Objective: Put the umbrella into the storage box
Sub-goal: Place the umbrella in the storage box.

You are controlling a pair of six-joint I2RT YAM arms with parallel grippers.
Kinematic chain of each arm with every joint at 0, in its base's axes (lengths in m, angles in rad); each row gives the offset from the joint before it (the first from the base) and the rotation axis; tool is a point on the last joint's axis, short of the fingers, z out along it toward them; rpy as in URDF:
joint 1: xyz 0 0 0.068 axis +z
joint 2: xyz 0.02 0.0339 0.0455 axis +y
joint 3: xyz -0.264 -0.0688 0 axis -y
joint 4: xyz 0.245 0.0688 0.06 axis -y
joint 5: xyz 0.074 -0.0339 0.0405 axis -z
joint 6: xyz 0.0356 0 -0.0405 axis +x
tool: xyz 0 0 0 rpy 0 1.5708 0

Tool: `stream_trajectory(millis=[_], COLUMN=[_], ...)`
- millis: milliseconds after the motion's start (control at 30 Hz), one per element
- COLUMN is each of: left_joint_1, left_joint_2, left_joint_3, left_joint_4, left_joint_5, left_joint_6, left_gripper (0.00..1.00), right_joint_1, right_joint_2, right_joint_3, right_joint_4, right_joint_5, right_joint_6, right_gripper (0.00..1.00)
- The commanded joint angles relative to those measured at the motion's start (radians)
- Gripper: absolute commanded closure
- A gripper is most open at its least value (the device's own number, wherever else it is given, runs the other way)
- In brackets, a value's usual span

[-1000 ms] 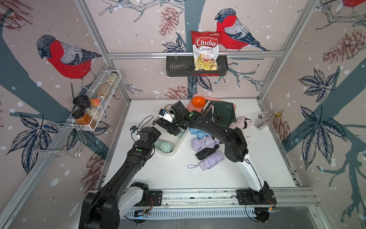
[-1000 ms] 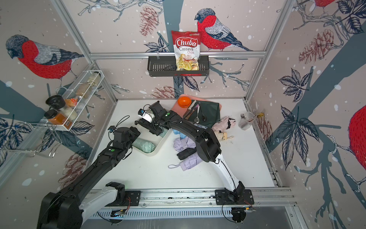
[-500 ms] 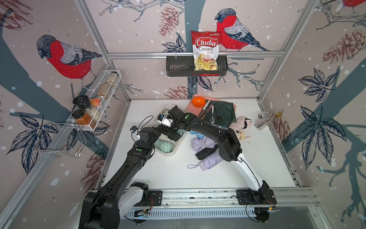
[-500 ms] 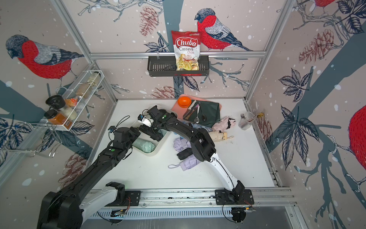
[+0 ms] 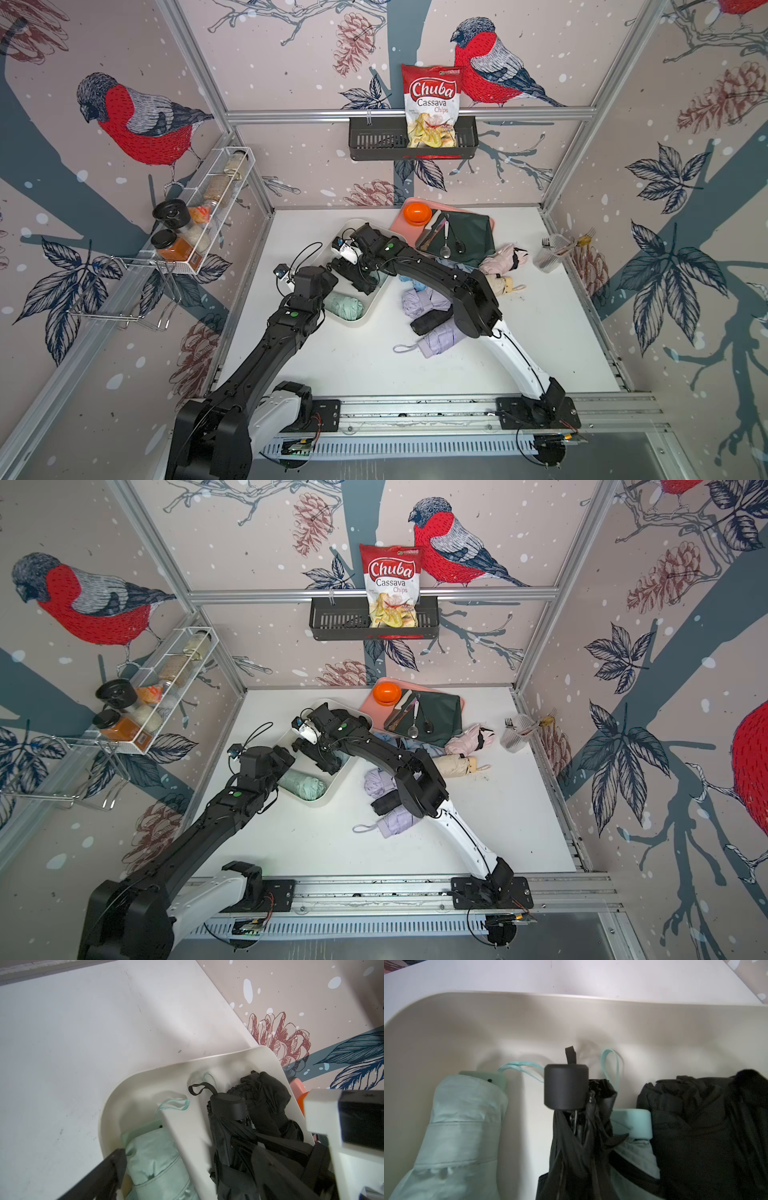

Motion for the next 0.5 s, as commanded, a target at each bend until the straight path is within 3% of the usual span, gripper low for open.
stream_trajectory(millis=[0, 167, 333, 467], left_joint_1=[-0.001, -0.001, -0.001, 0.0], left_joint_2=[0.001, 0.001, 0.0, 0.001], left_joint_3=[0.008, 0.01, 0.009, 0.01], left_joint_4=[0.032, 0.032, 0.032, 0.032], left_joint_5=[-0.008, -0.009, -0.011, -0.011], left_joint_6=[0.005, 0.005, 0.004, 0.005], left_gripper=[0.02, 0.02, 0.02, 0.02], right_joint_1=[-0.015, -0.014, -0.015, -0.014], right_joint_2=[0.016, 0.017, 0.014, 0.005], right_joint_3=[-0.001, 0.0, 0.002, 0.004], right_joint_4=[-0.047, -0.031, -0.027, -0.026], right_joint_5=[0.138, 0.144, 0.152, 0.175], right_joint_6=[-0.014, -0.012, -0.011, -0.009], right_gripper=[0.7, 0.49, 0.47, 0.34])
